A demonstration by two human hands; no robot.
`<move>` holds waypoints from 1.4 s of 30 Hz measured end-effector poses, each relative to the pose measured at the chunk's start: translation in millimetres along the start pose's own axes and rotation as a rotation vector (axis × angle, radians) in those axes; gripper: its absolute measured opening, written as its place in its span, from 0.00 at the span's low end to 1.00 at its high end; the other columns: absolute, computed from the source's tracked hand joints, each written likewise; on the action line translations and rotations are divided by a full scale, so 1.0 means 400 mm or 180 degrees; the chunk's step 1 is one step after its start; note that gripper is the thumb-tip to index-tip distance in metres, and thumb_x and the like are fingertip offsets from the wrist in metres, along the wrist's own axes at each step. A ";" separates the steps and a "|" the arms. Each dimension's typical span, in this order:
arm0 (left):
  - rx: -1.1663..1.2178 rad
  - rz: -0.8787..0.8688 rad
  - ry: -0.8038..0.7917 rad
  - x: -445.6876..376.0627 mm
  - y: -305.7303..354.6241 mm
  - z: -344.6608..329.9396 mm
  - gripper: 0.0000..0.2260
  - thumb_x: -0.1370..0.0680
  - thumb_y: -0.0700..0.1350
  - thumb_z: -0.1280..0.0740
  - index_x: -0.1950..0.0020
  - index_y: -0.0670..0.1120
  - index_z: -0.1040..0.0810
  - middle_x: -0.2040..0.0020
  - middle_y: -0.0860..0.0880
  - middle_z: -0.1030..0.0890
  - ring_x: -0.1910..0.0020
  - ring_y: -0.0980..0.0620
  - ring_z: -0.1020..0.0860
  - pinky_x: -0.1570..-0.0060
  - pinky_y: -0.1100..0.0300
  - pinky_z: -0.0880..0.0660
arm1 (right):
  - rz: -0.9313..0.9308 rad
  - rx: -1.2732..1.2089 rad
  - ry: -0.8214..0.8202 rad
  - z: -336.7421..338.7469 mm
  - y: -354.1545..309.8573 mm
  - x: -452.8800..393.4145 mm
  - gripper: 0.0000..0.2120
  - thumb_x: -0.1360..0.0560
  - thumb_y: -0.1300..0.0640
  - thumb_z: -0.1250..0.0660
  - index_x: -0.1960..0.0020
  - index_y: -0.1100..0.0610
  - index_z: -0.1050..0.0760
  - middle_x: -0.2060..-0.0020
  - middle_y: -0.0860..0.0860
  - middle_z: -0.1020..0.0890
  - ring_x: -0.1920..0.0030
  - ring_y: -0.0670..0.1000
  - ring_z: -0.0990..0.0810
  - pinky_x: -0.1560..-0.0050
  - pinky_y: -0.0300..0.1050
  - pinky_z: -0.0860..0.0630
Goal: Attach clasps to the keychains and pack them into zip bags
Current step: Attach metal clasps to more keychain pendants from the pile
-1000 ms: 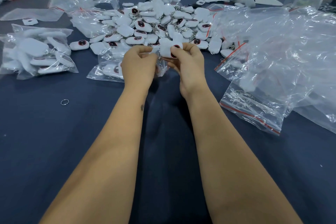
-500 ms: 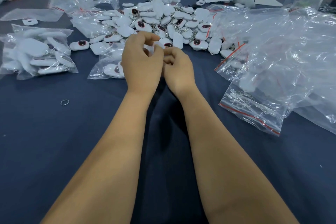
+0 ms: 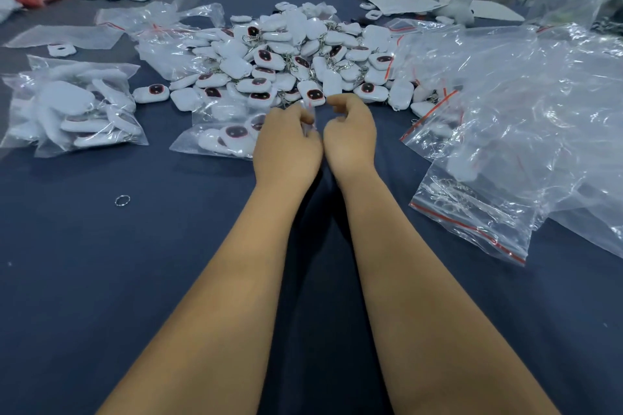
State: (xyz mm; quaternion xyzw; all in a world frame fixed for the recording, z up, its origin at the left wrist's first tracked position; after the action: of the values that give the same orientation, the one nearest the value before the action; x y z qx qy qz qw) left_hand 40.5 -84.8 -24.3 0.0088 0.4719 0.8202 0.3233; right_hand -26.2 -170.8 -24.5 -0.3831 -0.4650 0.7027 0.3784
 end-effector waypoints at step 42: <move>0.2039 0.0468 -0.0560 -0.002 -0.026 -0.001 0.18 0.28 0.30 0.33 0.44 0.48 0.21 0.53 0.47 0.17 0.60 0.52 0.20 0.57 0.59 0.21 | -0.0376 -0.1446 -0.0414 0.018 0.019 0.024 0.20 0.30 0.76 0.42 0.44 0.60 0.22 0.48 0.58 0.16 0.48 0.56 0.17 0.44 0.53 0.20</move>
State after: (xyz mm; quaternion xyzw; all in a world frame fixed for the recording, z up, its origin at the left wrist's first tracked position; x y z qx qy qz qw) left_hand 46.6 -82.1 -32.4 0.2147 0.6740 0.6474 0.2837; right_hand -37.8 -167.0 -31.6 -0.3845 -0.6561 0.5799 0.2923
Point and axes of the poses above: each hand's wrist, its own x-axis away from the middle knuckle, its own z-axis out of the back of the hand, y = z × x, the point moved 5 cm from there along -x, towards the middle knuckle
